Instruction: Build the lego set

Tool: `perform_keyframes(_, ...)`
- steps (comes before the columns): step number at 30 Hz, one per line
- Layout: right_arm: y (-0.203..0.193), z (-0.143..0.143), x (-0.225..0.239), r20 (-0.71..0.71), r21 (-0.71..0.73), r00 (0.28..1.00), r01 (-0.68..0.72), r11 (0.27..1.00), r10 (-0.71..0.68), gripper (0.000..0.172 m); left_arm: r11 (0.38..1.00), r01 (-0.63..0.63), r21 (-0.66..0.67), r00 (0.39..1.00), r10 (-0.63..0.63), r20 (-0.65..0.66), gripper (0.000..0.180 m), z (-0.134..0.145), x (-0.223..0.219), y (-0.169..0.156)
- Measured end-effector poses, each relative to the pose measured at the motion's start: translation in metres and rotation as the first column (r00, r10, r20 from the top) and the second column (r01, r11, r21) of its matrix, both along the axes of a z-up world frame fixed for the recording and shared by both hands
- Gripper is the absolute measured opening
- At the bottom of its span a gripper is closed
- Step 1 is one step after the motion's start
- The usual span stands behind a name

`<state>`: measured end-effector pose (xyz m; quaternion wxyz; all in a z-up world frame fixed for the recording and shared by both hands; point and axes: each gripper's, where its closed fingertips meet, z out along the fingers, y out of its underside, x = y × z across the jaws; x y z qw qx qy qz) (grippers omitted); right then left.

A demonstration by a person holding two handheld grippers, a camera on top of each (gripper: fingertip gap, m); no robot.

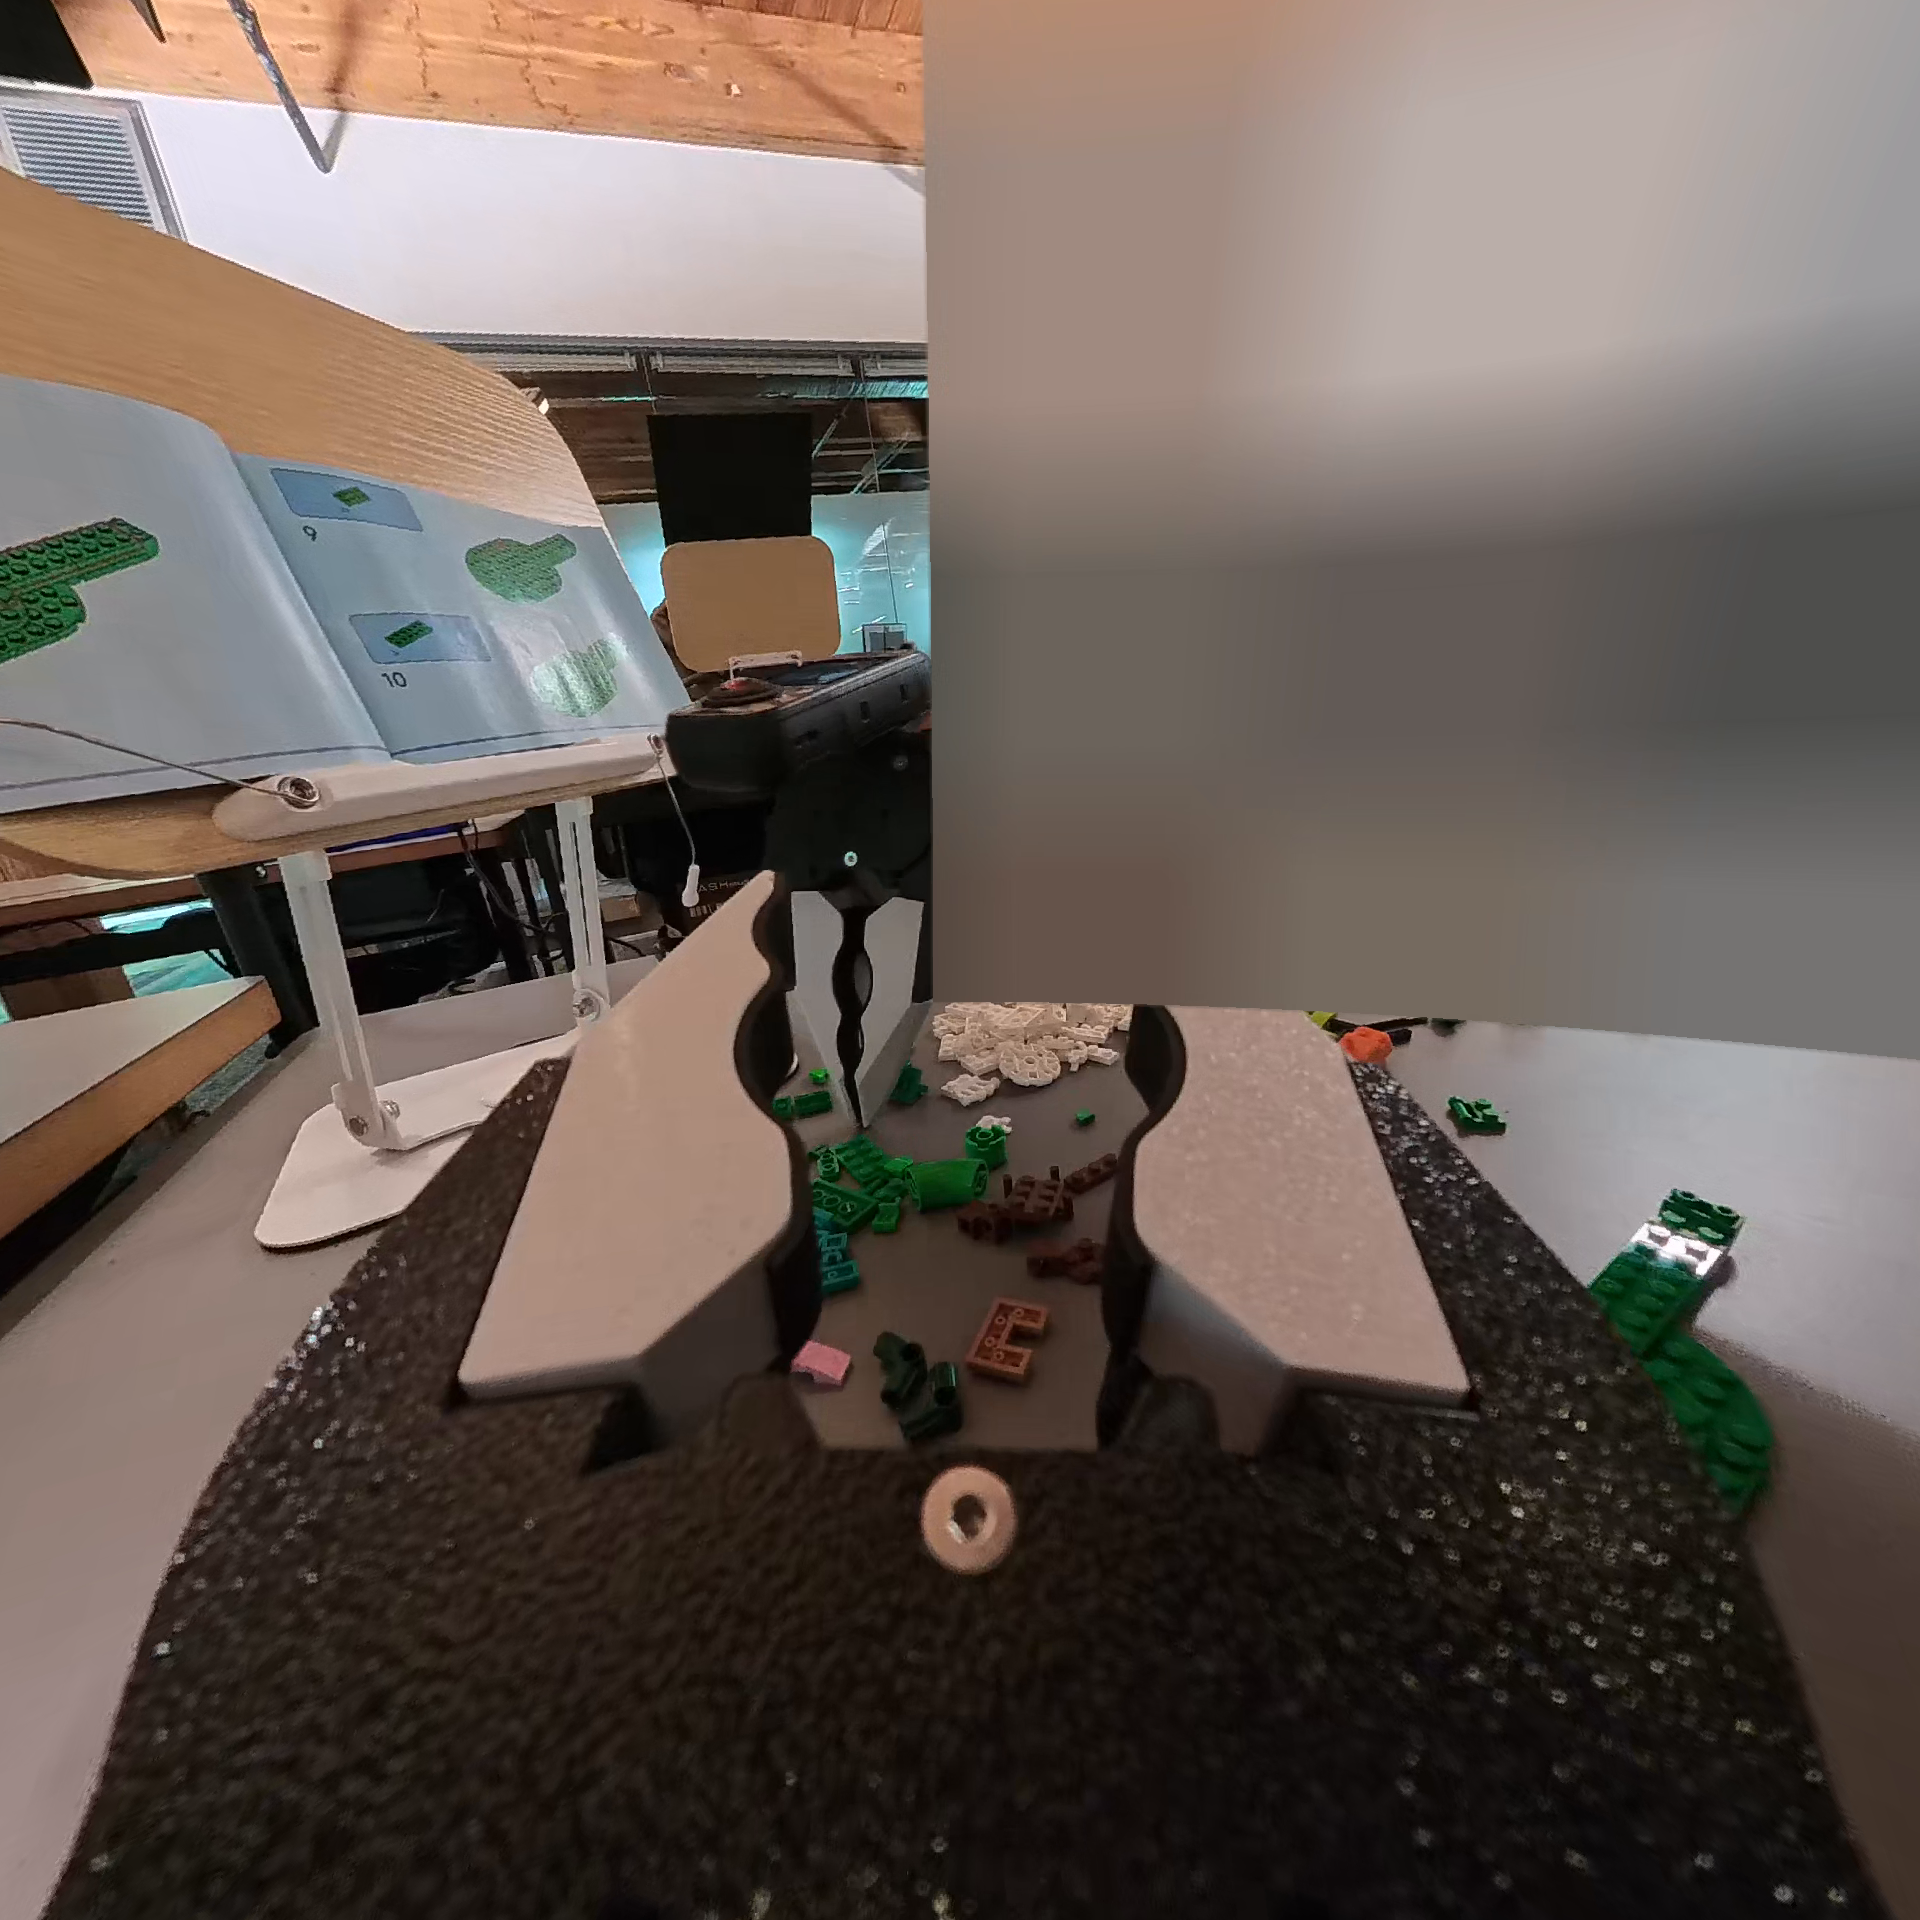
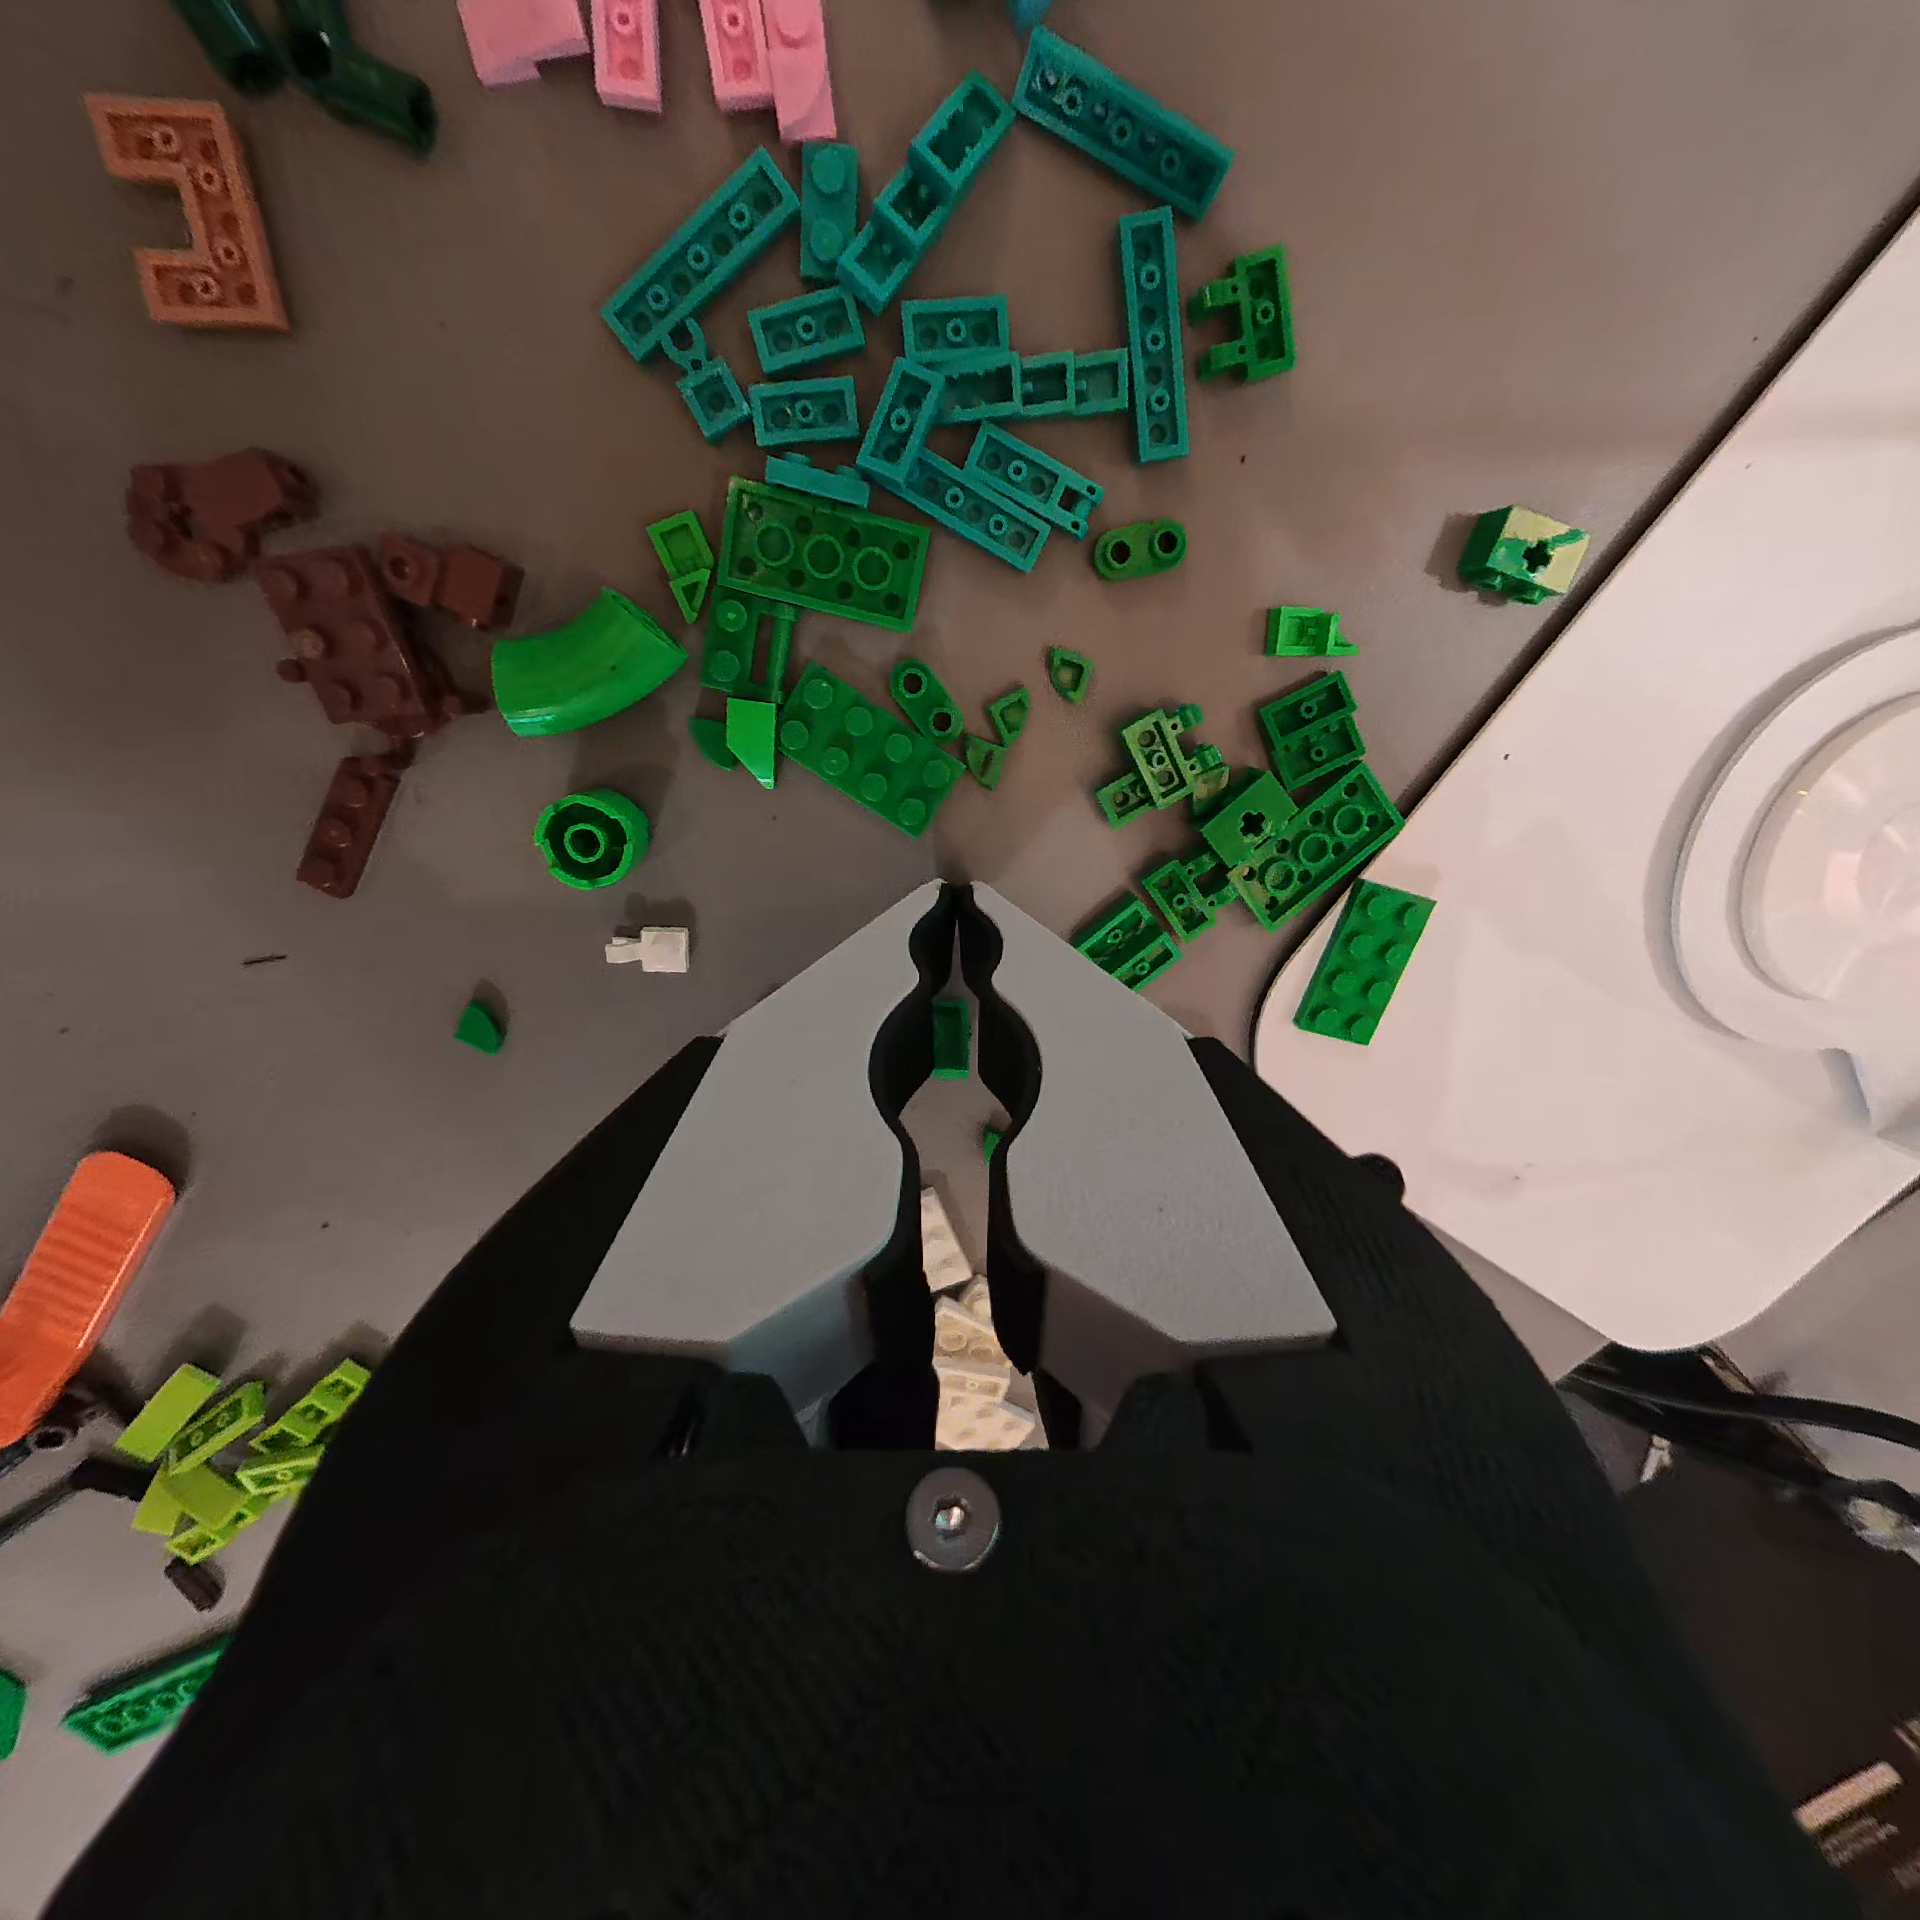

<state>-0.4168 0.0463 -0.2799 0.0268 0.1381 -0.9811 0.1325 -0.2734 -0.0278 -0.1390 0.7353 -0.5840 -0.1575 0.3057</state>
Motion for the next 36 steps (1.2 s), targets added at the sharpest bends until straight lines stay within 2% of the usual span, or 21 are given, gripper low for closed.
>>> perform_keyframes(1,-0.001,0.001,0.000,0.001,-0.013,1.000,0.019,1.000,-0.019,0.000,1.000,-0.001,0.000,1.000,0.001,-0.002,0.061,0.000,0.000,0.000)
perform_keyframes(4,-0.015,0.006,-0.001,0.048,-0.081,0.993,0.112,0.990,-0.108,0.000,1.000,0.002,-0.001,1.000,-0.002,0.001,0.061,0.000,0.000,0.001)
perform_keyframes(8,-0.031,0.007,-0.001,0.104,-0.125,0.980,0.182,0.975,-0.169,0.010,1.000,0.006,-0.006,1.000,-0.006,0.002,0.060,-0.001,0.000,0.002)
perform_keyframes(18,-0.042,0.001,-0.009,0.133,-0.101,0.971,0.214,0.972,-0.200,0.015,1.000,0.014,-0.005,1.000,-0.014,0.007,0.060,-0.001,0.001,0.003)
perform_keyframes(28,-0.045,0.001,-0.011,0.096,-0.098,0.976,0.203,0.974,-0.194,0.006,1.000,0.015,-0.006,1.000,-0.015,0.009,0.060,-0.002,0.001,0.003)
perform_keyframes(32,-0.042,0.023,-0.003,0.056,-0.181,0.980,0.198,0.963,-0.190,0.006,1.000,0.012,-0.004,1.000,-0.012,0.008,0.060,-0.001,0.001,0.002)
perform_keyframes(36,-0.023,0.051,0.053,0.047,-0.228,0.991,0.132,0.965,-0.124,0.006,1.000,0.009,0.017,1.000,-0.009,0.020,0.060,0.000,-0.001,-0.001)
